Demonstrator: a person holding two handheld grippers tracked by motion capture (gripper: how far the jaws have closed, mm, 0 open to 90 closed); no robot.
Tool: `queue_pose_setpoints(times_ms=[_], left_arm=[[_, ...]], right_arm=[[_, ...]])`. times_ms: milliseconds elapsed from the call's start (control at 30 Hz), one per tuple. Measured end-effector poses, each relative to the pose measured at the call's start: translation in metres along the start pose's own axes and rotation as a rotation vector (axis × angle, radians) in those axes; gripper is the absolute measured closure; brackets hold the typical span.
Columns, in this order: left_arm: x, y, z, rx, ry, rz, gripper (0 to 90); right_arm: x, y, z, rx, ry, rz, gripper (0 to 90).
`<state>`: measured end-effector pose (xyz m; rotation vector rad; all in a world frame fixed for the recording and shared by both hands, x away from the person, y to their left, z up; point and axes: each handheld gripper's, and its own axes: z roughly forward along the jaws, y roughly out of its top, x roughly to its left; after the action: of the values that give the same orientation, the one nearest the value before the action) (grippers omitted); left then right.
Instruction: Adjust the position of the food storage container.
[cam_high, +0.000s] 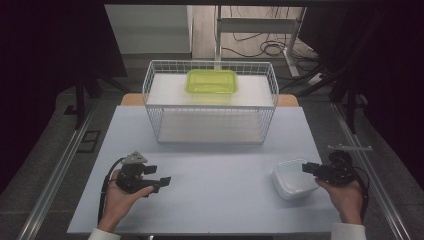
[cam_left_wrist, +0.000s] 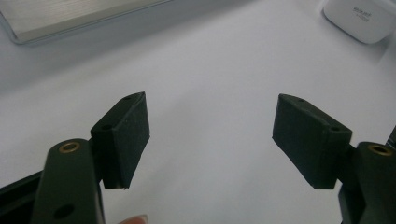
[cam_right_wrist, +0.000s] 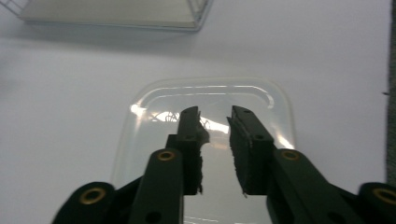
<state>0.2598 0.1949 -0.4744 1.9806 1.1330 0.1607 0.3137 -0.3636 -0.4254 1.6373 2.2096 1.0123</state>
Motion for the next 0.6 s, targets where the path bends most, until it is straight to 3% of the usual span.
queue_pose_setpoints(times_ms=[200,300,600], left_arm=[[0.001,-0.002,0.0,0.011,-0.004,-0.008,26.6],[0.001,-0.004,0.0,0.012,-0.009,-0.012,27.4],[-0.001,-0.005,0.004,0.023,-0.008,-0.018,27.2]], right_arm=[[-0.009,-0.002,-0.002,-0.001,-0.069,0.013,87.3],[-0.012,-0.004,-0.004,-0.019,-0.064,0.025,88.8],[-0.031,-0.01,-0.008,-0.035,-0.112,0.061,89.2]])
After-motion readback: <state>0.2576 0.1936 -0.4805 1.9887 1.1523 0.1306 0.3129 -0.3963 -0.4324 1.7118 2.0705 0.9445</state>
